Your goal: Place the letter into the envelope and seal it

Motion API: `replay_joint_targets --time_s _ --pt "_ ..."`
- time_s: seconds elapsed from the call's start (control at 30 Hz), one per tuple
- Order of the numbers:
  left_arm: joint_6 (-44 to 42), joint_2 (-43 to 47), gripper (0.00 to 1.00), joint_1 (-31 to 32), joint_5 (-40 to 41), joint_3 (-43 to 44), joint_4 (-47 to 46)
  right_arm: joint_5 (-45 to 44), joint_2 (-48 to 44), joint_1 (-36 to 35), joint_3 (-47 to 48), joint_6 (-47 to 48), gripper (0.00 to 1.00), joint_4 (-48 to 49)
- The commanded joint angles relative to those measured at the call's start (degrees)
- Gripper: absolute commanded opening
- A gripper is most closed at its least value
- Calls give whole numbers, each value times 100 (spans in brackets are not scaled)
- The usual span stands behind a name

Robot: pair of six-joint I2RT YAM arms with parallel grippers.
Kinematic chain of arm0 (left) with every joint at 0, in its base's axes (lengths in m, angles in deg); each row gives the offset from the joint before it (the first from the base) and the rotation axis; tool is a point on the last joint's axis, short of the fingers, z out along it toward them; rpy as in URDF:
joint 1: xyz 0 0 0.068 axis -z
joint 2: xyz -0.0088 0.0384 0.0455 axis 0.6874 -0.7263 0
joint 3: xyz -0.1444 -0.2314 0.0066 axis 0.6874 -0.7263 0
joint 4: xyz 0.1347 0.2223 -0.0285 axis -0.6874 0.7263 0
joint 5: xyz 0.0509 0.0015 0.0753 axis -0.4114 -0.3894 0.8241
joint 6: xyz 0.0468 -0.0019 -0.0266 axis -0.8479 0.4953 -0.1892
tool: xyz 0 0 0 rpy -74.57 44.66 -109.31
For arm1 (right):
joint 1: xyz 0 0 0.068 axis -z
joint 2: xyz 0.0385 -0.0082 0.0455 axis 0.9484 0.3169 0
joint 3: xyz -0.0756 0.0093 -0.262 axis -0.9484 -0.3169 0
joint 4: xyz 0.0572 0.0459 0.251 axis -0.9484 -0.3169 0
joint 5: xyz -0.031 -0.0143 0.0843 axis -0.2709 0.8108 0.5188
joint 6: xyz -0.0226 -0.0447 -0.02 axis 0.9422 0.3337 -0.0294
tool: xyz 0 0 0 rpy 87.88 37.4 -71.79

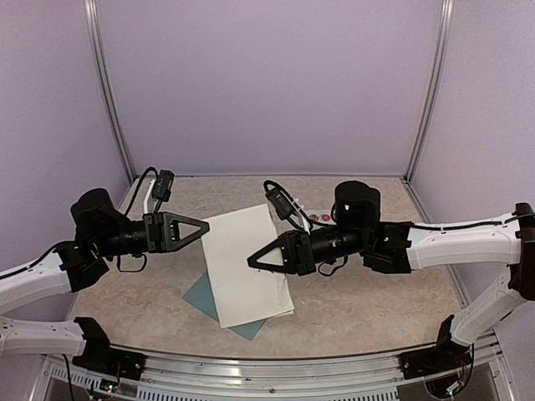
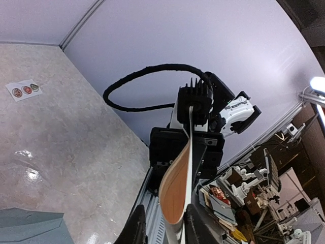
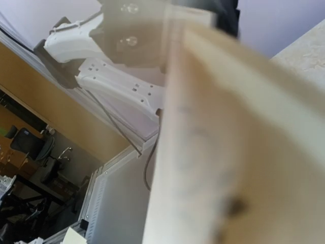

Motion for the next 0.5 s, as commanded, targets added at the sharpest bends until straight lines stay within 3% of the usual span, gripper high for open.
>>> replay_joint_targets --time_s 0.0,0.03,0.1,0.13,0.17,0.47 --pt "-33 101 0 -77 0 80 -249 86 24 -24 127 108 0 -86" --pt "-56 133 4 -88 1 72 -241 85 22 -24 133 120 0 -102" --pt "-144 147 68 -155 -134 152 33 85 21 -18 143 150 0 -158" --pt "-217 96 89 -190 -308 229 161 126 26 -23 154 174 0 -204" --pt "-349 43 97 -206 -490 351 385 181 42 -24 195 226 0 -293" --pt "-2562 -826 99 -125 -1248 1942 3502 583 215 -50 869 1072 0 -2039"
